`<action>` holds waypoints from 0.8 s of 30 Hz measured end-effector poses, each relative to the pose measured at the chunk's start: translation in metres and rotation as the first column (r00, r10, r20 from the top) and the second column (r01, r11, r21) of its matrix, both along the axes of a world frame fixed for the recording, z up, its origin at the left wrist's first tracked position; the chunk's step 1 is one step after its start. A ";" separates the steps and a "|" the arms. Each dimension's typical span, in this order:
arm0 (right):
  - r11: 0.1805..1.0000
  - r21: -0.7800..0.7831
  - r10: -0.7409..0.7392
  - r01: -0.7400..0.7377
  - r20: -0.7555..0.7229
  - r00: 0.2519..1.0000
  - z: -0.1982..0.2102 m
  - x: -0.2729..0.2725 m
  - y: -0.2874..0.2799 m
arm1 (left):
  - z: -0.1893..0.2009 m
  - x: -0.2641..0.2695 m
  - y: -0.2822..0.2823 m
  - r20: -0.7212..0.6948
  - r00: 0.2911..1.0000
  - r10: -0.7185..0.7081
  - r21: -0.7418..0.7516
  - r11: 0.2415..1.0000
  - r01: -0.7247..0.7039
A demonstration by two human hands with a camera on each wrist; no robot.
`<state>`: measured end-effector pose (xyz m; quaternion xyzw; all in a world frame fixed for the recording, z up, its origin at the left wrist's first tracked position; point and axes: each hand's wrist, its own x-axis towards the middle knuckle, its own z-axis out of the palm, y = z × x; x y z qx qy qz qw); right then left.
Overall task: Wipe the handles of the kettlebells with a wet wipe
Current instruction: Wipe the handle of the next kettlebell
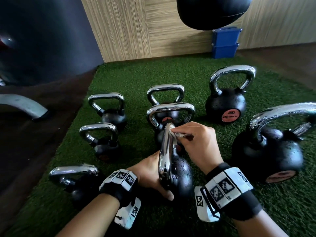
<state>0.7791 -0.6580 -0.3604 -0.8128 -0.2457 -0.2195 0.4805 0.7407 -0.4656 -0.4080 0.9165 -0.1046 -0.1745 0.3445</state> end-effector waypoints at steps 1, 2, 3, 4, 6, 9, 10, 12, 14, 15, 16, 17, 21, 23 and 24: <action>0.999 -0.023 0.024 -0.023 0.011 1.000 0.002 -0.005 -0.002 | 0.001 0.000 0.000 -0.002 1.000 0.001 -0.004 1.000 -0.001; 0.997 -0.043 0.060 -0.059 0.022 0.998 0.004 -0.011 -0.005 | 0.002 0.000 0.000 -0.010 1.000 0.001 -0.031 1.000 -0.001; 0.993 -0.059 0.102 -0.101 0.028 0.994 0.005 -0.019 -0.008 | 0.002 0.000 0.000 -0.028 1.000 0.001 -0.076 0.997 -0.003; 0.987 -0.068 0.145 -0.144 0.024 0.989 0.007 -0.025 -0.011 | 0.003 0.000 0.001 -0.044 0.999 -0.001 -0.119 0.993 -0.005; 0.975 -0.067 0.209 -0.211 -0.032 0.977 0.014 -0.032 -0.014 | 0.004 -0.001 0.001 -0.038 0.999 -0.024 -0.164 0.986 0.017; 0.971 -0.016 0.230 -0.237 -0.186 0.955 0.022 -0.027 -0.017 | 0.010 -0.003 -0.003 0.005 0.999 -0.049 -0.168 0.984 0.050; 0.972 0.007 0.232 -0.237 -0.230 0.945 0.022 -0.028 -0.018 | 0.012 -0.003 -0.005 0.024 0.998 -0.065 -0.179 0.981 0.069; 0.965 0.059 0.259 -0.254 -0.315 0.913 0.018 -0.035 -0.019 | 0.014 -0.002 -0.009 0.048 0.993 -0.107 -0.217 0.970 0.114; 0.953 0.112 0.304 -0.283 -0.390 0.869 0.014 -0.044 -0.019 | 0.014 -0.002 -0.010 0.016 0.995 -0.101 -0.232 0.967 0.102; 0.949 0.125 0.316 -0.291 -0.411 0.855 0.012 -0.046 -0.019 | 0.013 -0.002 -0.009 -0.005 0.997 -0.083 -0.223 0.972 0.080; 0.946 0.129 0.323 -0.296 -0.418 0.849 0.011 -0.048 -0.019 | 0.011 -0.002 -0.008 -0.020 0.998 -0.067 -0.213 0.975 0.061; 0.946 0.126 0.325 -0.300 -0.418 0.848 0.010 -0.048 -0.019 | 0.010 -0.003 -0.007 -0.028 0.998 -0.060 -0.204 0.977 0.053; 0.945 0.061 0.317 -0.322 -0.418 0.851 0.003 -0.048 -0.021 | 0.009 -0.003 -0.006 -0.050 0.998 -0.035 -0.157 0.987 0.027; 0.946 -0.007 0.294 -0.325 -0.409 0.864 -0.004 -0.051 -0.022 | 0.006 -0.004 -0.004 -0.059 0.998 0.005 -0.169 0.986 -0.015; 0.947 -0.036 0.279 -0.320 -0.403 0.872 -0.007 -0.052 -0.022 | 0.006 -0.005 -0.003 -0.069 0.997 0.022 -0.173 0.984 -0.034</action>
